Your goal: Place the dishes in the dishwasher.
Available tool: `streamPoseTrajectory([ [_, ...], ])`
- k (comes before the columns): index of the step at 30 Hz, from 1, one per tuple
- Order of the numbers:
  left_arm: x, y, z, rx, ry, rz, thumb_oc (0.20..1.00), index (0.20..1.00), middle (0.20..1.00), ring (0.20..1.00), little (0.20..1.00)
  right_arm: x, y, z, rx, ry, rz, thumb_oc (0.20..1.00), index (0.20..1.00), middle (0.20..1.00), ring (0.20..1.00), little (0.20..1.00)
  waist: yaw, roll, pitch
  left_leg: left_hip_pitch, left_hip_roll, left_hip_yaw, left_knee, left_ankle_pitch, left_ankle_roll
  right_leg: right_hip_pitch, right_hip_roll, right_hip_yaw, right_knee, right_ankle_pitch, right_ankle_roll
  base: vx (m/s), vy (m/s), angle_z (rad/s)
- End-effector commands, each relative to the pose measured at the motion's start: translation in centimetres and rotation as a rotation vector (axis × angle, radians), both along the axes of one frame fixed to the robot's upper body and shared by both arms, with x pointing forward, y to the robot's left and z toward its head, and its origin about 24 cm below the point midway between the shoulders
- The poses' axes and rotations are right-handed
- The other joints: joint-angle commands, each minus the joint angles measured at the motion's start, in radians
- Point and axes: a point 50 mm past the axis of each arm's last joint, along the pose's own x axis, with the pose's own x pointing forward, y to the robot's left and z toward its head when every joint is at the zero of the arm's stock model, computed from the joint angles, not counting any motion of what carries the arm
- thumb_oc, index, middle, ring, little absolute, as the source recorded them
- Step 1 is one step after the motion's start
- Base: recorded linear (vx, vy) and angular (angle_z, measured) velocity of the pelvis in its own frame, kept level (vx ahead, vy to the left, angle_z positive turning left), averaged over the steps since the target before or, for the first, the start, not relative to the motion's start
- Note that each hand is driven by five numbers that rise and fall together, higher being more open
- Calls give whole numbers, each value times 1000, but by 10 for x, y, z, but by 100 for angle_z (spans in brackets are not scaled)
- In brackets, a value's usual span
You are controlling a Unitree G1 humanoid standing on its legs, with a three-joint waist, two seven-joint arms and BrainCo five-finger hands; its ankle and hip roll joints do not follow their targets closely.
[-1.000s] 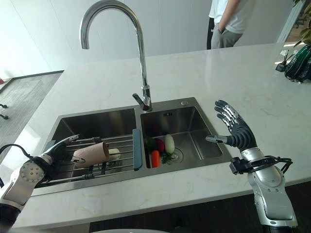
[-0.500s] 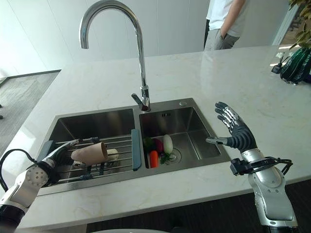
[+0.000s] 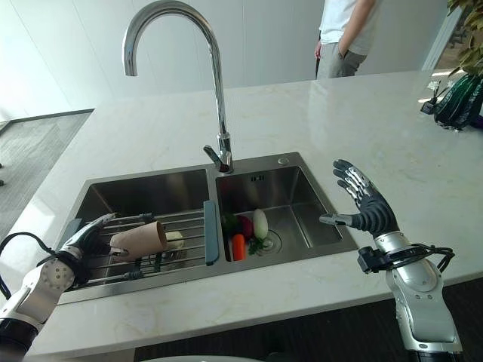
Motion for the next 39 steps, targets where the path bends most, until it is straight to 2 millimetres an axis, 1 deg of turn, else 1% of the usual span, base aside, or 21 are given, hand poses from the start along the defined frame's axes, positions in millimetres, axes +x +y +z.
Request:
streamPoseTrajectory([
  [1, 31, 10, 43, 116, -169, 4, 1000, 1000, 1000, 1000, 1000, 5, -1, 43, -53, -221, 13, 1000, 1000, 1000, 1000, 1000, -13, 8, 27, 14, 27, -26, 4, -92, -6, 113, -53, -17, 8, -166, 98, 0, 0, 0],
  [10, 29, 11, 37, 132, -143, 6, 1000, 1000, 1000, 1000, 1000, 6, -1, 42, -75, -216, 7, 1000, 1000, 1000, 1000, 1000, -13, 6, 28, 16, 26, -29, 4, -94, -5, 114, -52, -12, 8, -166, 99, 0, 0, 0],
  [25, 29, 16, 34, 160, -79, 10, 1000, 1000, 1000, 1000, 1000, 6, -3, 39, -80, -183, 14, 1000, 1000, 1000, 1000, 1000, -24, 7, 31, 17, 30, -17, 4, -89, -6, 111, -50, -6, 8, -163, 100, -4, 0, -2],
  [30, 33, 15, 35, 170, -56, 1, 1000, 1000, 1000, 1000, 1000, 8, -2, 39, -86, -177, 14, 1000, 1000, 1000, 1000, 1000, -24, 9, 33, 16, 29, -17, 4, -89, -6, 109, -51, -8, 8, -162, 100, -14, -4, 0],
  [39, 29, 10, 20, 163, 33, -14, 1000, 1000, 1000, 1000, 1000, 8, -1, 37, -91, -164, 8, 1000, 1000, 1000, 1000, 1000, -27, 12, 34, 17, 29, -15, 4, -88, -6, 108, -51, -5, 8, -161, 101, 0, 0, 0],
])
